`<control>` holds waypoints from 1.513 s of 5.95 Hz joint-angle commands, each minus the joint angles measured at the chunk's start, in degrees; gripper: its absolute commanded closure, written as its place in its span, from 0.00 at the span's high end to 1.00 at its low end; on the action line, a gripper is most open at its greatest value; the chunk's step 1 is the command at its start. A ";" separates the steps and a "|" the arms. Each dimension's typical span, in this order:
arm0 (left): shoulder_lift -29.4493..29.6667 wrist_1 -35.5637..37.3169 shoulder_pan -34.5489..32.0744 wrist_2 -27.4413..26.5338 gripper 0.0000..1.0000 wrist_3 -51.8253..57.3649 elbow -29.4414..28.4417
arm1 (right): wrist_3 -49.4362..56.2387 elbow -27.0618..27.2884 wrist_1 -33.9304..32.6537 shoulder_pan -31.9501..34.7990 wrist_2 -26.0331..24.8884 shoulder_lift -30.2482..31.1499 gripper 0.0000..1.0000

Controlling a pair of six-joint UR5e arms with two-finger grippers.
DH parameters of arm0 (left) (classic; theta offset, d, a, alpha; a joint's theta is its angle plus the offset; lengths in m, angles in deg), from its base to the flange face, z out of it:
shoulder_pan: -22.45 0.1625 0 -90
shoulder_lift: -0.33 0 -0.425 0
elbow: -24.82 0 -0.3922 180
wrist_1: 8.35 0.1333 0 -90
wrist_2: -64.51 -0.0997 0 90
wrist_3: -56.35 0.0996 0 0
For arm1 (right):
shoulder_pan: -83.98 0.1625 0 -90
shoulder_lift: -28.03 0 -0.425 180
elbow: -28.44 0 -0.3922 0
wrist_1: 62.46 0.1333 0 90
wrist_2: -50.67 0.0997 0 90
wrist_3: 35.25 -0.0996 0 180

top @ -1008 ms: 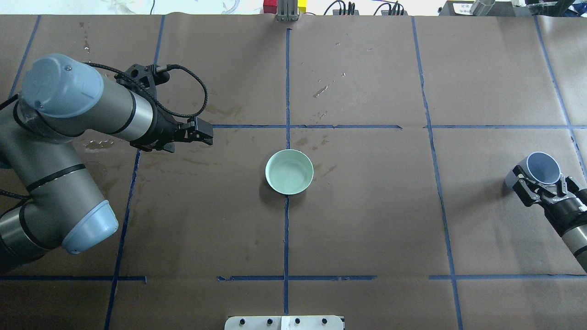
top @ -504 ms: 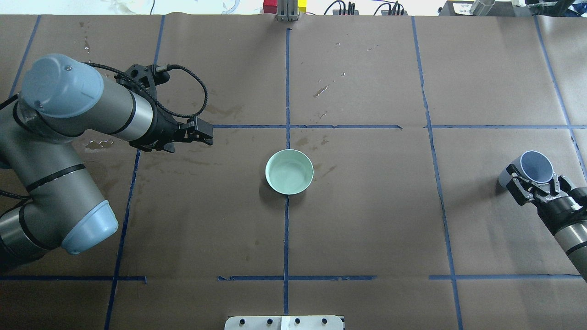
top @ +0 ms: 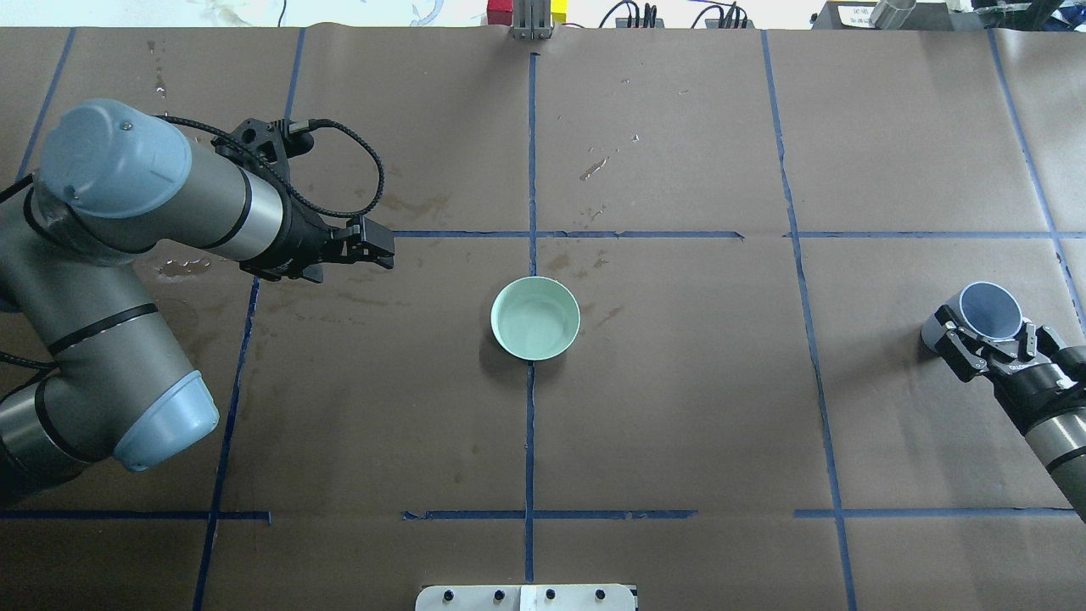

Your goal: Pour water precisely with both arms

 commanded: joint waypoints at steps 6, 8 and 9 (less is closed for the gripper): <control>0.02 0.00 0.00 0.00 0.97 -0.22 0.62 | 1.05 4.54 0.22 0.35 0.13 2.73 1.00; -0.06 0.00 0.00 0.00 0.98 -0.22 1.06 | 1.05 5.86 0.13 0.35 0.13 3.70 1.00; -0.06 0.00 0.00 0.00 0.98 -0.22 1.06 | 1.75 7.96 0.05 0.35 0.31 5.53 1.00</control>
